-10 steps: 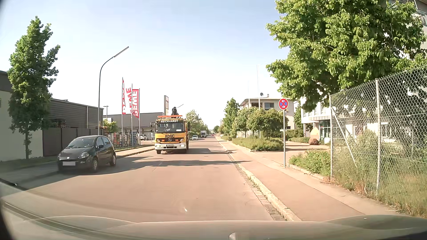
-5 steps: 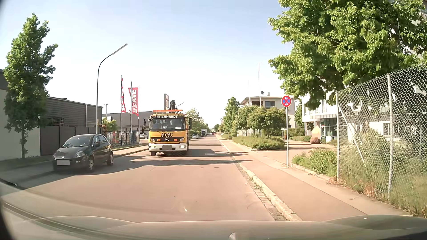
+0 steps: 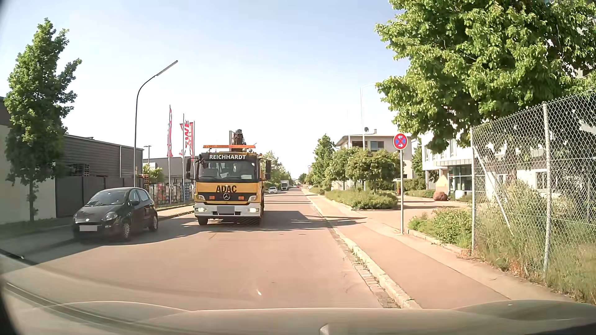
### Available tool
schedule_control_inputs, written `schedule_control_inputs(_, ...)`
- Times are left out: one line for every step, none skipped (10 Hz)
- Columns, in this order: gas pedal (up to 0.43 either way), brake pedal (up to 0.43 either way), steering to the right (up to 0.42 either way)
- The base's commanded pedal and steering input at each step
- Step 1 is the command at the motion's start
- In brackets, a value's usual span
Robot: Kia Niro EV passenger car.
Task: Follow the waypoints while adhering to traffic rules and regulations
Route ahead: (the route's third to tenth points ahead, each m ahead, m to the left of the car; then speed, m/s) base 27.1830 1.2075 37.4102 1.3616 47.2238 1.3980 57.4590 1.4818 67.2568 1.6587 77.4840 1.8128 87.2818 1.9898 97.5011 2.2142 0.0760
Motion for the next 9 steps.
schedule_control_inputs(0.0,0.476,-0.023)
schedule_control_inputs(0.0,0.47,-0.023)
schedule_control_inputs(0.0,0.47,-0.023)
schedule_control_inputs(0.0,0.47,-0.023)
schedule_control_inputs(0.0,0.47,-0.023)
schedule_control_inputs(0.0,0.47,-0.023)
schedule_control_inputs(0.0,0.47,-0.023)
schedule_control_inputs(0.0,0.47,-0.023)
schedule_control_inputs(0.0,0.47,-0.023)
